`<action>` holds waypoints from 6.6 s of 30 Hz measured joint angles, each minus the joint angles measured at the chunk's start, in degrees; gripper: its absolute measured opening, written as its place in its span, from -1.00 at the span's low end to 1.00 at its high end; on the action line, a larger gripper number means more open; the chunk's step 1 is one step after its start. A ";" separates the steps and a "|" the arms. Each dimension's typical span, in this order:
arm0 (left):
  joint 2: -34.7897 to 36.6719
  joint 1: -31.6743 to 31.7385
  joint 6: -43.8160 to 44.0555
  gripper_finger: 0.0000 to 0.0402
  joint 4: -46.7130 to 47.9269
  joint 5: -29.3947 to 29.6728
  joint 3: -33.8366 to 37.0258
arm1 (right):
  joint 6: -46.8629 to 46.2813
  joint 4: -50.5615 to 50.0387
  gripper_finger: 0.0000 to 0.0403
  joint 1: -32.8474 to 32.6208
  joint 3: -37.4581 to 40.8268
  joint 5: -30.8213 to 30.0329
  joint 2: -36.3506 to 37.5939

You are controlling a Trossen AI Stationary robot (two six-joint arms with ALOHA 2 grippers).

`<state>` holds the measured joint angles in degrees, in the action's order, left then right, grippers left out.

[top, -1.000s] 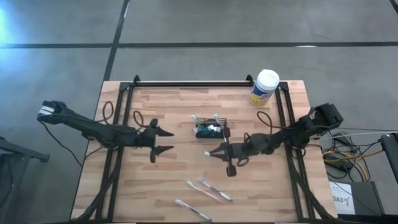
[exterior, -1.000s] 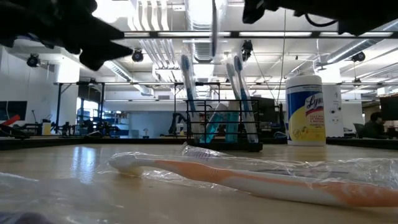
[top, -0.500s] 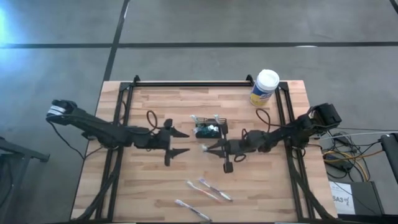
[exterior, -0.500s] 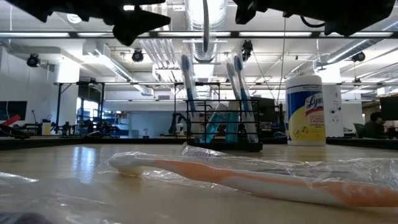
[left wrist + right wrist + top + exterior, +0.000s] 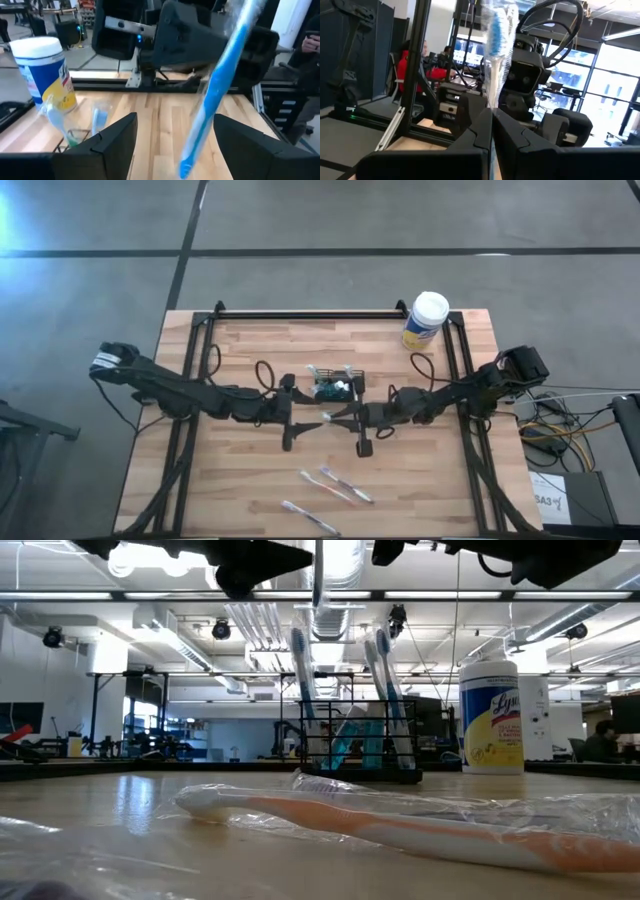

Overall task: Pick & Place toothbrushing station
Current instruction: Put the blue toothbrush into the black wire organizer, then put the orange toothbrush into the black wire organizer

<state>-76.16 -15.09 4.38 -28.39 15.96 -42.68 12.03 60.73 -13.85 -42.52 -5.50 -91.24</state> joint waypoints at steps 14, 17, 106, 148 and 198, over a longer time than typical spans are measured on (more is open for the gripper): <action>-2.54 0.46 -0.11 0.33 -0.81 -2.07 -2.36 | -0.02 -2.10 -0.96 0.63 -0.44 -0.07 0.02; -2.47 0.46 -0.11 0.33 -2.08 -2.07 -2.36 | -0.02 -2.12 -0.96 0.63 -0.42 -0.07 0.02; 4.22 3.74 -18.16 -0.92 -20.98 4.10 12.46 | -8.36 1.80 -0.96 0.13 31.99 -3.71 25.99; -13.61 13.99 -12.84 -0.93 -23.12 -1.52 9.81 | -5.51 1.66 -0.96 0.13 33.33 -3.65 27.49; 41.93 -0.52 -1.47 -0.22 33.22 -14.31 10.28 | -8.70 1.60 -0.96 0.09 33.20 -3.19 27.45</action>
<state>-34.23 -15.61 2.91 4.83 1.65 -32.40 3.33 62.33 -13.76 -9.32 -8.69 -63.79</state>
